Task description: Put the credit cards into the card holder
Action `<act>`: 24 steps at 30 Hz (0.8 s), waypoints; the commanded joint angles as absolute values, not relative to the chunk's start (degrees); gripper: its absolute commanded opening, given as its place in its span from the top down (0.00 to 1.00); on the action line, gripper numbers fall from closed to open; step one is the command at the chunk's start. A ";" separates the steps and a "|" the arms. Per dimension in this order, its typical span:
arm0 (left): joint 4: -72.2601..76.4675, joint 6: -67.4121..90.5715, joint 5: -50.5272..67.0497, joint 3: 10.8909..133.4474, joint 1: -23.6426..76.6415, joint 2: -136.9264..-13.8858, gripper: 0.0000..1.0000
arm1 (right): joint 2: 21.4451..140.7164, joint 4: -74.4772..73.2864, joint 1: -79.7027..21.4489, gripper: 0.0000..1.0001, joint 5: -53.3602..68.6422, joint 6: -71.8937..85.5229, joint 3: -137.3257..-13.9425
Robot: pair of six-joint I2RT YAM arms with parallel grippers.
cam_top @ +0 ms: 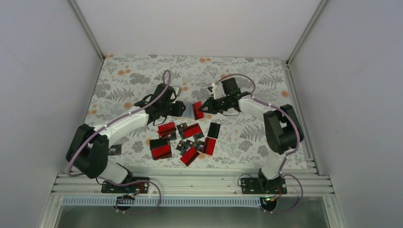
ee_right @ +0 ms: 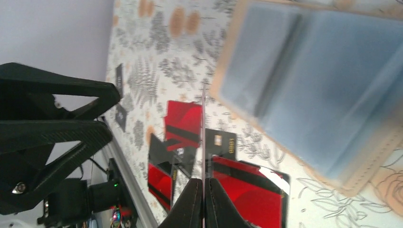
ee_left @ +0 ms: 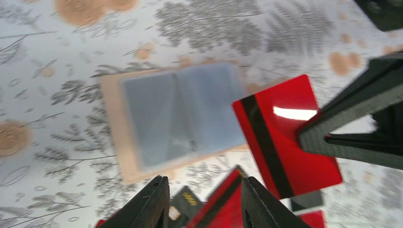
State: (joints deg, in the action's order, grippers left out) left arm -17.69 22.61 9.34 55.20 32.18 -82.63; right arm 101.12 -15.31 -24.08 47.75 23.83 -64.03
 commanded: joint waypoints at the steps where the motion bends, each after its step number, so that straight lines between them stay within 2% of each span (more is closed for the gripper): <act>1: -17.89 25.08 0.88 57.14 31.05 -87.30 0.63 | 106.43 -19.01 -23.82 0.96 45.31 27.25 -68.16; 18: -13.54 23.29 1.28 60.50 26.22 -99.73 0.75 | 119.14 -22.27 -23.82 0.96 46.38 27.33 -77.59; 24: -13.28 22.12 1.59 60.94 25.64 -101.51 0.76 | 121.16 -22.78 -23.82 0.96 47.26 27.16 -79.60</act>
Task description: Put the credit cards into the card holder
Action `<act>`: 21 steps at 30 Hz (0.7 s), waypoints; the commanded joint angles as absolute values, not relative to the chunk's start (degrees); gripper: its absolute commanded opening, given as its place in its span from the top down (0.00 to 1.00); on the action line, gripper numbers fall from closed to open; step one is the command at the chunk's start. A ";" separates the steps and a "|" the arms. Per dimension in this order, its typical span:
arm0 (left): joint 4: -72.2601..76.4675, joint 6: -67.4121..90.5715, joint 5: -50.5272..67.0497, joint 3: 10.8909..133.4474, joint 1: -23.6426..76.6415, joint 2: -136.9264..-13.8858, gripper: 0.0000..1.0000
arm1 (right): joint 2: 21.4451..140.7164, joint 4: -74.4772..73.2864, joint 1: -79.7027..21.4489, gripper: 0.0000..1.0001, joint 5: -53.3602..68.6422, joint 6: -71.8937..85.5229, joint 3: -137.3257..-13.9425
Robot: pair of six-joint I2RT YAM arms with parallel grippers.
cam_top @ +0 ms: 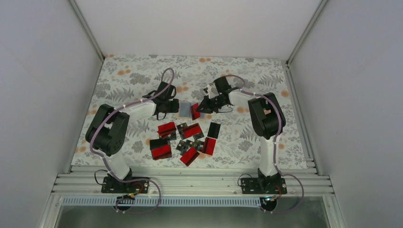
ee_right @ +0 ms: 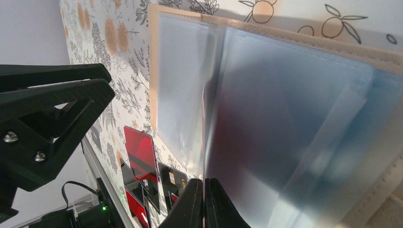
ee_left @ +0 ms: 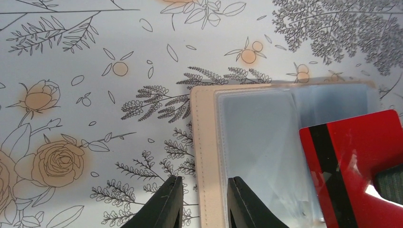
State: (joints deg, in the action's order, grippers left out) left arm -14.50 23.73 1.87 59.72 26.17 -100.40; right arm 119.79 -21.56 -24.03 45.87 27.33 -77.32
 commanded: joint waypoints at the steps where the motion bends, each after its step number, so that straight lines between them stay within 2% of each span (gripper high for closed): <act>1: -13.25 21.88 1.64 61.07 25.54 -101.80 0.76 | 121.49 -22.77 -23.82 0.96 47.55 27.16 -79.81; 21: -11.68 20.48 5.21 60.93 24.43 -106.69 0.80 | 126.44 -21.97 -23.29 0.96 50.20 27.78 -84.11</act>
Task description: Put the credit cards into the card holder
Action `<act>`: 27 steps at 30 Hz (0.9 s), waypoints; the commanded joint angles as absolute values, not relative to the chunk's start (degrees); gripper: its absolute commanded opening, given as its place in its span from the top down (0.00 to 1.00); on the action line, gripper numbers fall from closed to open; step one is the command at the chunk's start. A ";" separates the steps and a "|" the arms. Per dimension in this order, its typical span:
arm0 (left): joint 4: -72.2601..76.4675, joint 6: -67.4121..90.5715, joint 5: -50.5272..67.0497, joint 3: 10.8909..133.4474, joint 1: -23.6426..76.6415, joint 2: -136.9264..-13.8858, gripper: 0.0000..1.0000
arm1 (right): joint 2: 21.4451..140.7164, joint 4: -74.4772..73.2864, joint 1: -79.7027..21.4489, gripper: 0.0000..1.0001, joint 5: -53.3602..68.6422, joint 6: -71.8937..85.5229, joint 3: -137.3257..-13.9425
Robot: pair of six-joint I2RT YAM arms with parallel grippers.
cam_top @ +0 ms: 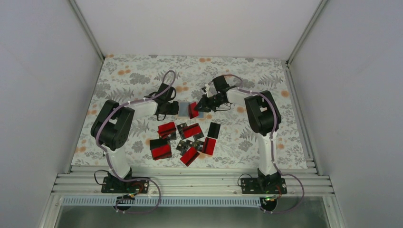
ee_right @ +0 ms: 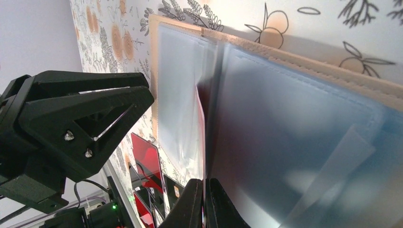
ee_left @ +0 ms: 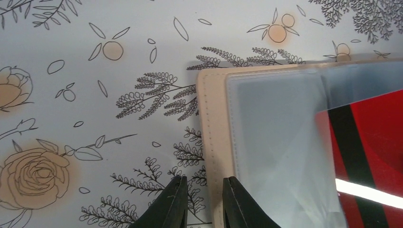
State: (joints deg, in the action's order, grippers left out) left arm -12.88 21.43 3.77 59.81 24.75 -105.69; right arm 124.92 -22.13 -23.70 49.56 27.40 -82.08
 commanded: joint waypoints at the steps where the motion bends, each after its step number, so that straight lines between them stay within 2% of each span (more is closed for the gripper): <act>1: -11.69 20.46 5.32 60.79 24.43 -106.67 0.81 | 126.62 -21.64 -23.29 0.96 50.20 28.04 -84.28; 27: -8.54 22.64 10.46 54.87 24.42 -105.24 0.84 | 129.46 -13.30 -23.92 0.96 49.97 35.28 -84.68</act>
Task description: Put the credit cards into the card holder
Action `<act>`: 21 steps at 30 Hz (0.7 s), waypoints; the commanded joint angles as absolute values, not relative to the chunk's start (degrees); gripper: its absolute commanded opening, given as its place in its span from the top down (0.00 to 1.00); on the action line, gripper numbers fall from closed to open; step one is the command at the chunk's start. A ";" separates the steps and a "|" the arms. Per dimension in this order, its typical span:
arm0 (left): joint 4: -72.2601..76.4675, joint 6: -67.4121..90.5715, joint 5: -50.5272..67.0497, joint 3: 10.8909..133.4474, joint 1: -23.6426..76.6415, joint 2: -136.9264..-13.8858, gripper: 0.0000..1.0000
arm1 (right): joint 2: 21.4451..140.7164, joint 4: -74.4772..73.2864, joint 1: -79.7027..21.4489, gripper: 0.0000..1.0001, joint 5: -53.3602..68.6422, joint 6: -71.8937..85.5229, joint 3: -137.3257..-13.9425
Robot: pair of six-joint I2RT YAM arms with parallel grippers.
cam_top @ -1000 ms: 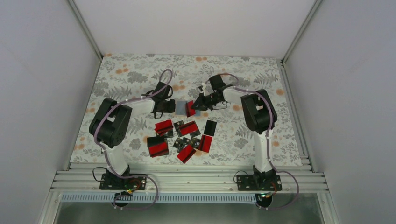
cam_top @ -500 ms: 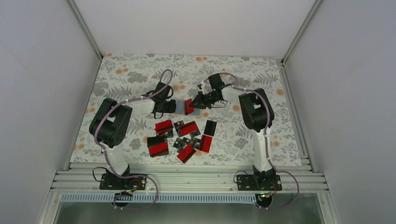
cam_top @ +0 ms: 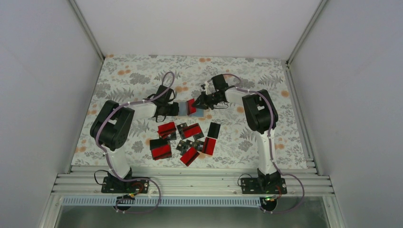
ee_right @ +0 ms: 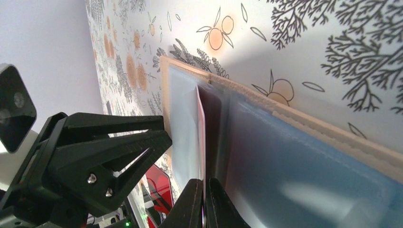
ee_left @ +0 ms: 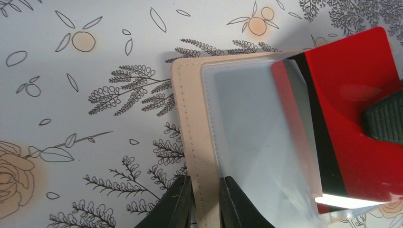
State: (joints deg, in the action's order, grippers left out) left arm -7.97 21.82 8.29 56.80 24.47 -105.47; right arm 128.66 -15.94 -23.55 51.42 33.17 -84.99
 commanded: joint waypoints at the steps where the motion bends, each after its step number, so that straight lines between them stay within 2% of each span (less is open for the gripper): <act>1: -8.45 22.73 10.77 54.70 24.43 -105.02 0.84 | 129.40 -12.77 -24.03 0.96 49.79 35.63 -84.42; 10: -7.71 23.88 12.89 53.17 24.30 -102.87 0.84 | 127.93 -7.53 -25.63 0.96 48.16 39.49 -80.71; 21: -7.53 23.36 11.39 52.42 24.32 -102.05 0.85 | 128.61 -9.89 -26.63 0.96 49.30 37.01 -80.82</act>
State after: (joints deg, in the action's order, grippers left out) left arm -6.46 23.42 11.16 53.43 24.21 -103.22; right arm 128.62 -7.73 -25.06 50.57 38.35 -81.65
